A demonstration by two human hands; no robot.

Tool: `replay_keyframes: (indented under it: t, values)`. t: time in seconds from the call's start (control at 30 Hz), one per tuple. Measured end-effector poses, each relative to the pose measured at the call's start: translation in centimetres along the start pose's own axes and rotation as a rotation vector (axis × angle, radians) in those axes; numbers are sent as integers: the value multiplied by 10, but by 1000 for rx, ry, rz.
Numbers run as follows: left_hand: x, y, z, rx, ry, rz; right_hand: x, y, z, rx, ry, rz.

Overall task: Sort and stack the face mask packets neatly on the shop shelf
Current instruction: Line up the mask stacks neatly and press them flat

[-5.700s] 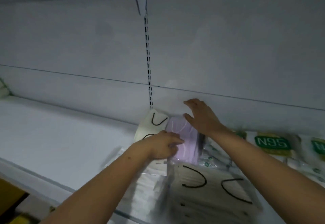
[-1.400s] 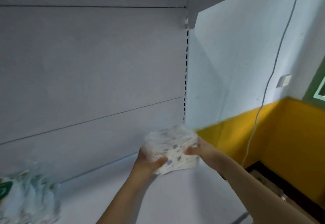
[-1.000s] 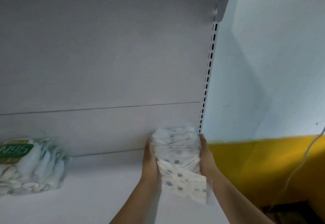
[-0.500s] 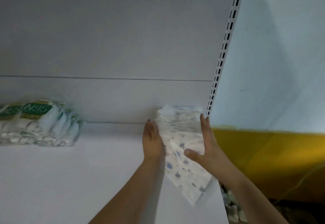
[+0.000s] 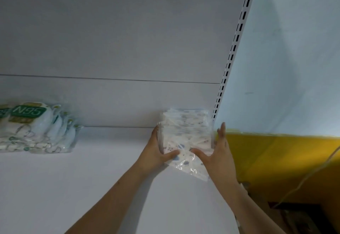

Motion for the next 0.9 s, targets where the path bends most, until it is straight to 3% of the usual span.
replay_keyframes:
  t: [0.13,0.3,0.43,0.53,0.7,0.9]
  values:
    - [8,-9,6,41,-26,99,-6,-9,-9,158,-273,-300]
    - [7,-8,4,-23,-25,89,-17,-13,-11,164,-202,-511]
    - [10,-8,15,28,117,184,-13,-10,-10,236,-368,-577]
    - [34,-15,11,157,220,429,-29,-5,-25,240,-417,-483]
    - [70,-15,-18,448,339,265,-42,-7,-71,182,-560,-182]
    - [86,-9,-39,474,392,142,-33,-21,-91,128,-594,-89]
Point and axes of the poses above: each hand's wrist, its own z-axis away from the middle knuckle, its own y-axis out of the back of the hand, x = y × z, the point moved 1 cm from there along -z, towards the middle knuckle, and after that the axes turned 15 degrees about y, right-handed, at the moved point
